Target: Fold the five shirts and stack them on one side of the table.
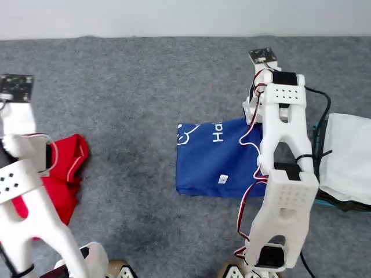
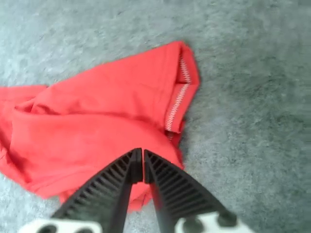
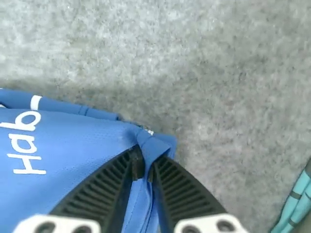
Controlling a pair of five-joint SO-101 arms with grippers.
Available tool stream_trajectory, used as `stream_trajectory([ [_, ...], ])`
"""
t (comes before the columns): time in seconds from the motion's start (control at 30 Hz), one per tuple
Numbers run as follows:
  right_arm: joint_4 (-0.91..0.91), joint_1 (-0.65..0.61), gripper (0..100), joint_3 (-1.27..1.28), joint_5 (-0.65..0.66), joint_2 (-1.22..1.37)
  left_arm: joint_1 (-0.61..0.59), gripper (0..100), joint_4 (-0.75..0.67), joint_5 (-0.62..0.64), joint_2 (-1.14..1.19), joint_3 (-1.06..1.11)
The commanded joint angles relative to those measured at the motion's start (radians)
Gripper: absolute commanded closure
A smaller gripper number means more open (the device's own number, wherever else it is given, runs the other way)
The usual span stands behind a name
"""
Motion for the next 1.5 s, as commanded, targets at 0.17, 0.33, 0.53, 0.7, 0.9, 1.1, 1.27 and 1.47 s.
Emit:
stream_trajectory([
  [0.17,0.081,0.012,78.5,-0.055,-0.023,-0.101,0.028,99,-0.015,-0.006,-0.020,-0.004],
  [0.33,0.153,-0.039,81.1,-0.055,-0.023,-0.214,0.025,99,-0.015,-0.006,-0.020,-0.004],
  [0.53,0.302,-0.139,98.7,-0.048,-0.012,-0.271,0.023,99,-0.015,-0.005,-0.020,-0.004],
  [0.7,0.381,-0.127,98.8,-0.011,-0.012,-0.234,0.023,99,-0.014,-0.003,-0.021,-0.004],
  [0.9,0.318,-0.030,98.9,0.132,0.029,-0.168,0.023,99,-0.014,-0.003,-0.021,-0.004],
  [1.1,0.206,0.090,98.9,0.212,0.112,-0.047,0.023,99,-0.012,-0.003,-0.021,-0.004],
  [1.27,0.243,0.082,98.9,0.189,0.121,-0.091,0.023,99,-0.003,-0.003,-0.021,-0.004],
  [1.47,0.297,-0.013,98.9,0.183,0.110,-0.248,0.023,99,0.000,-0.003,-0.025,-0.004],
])
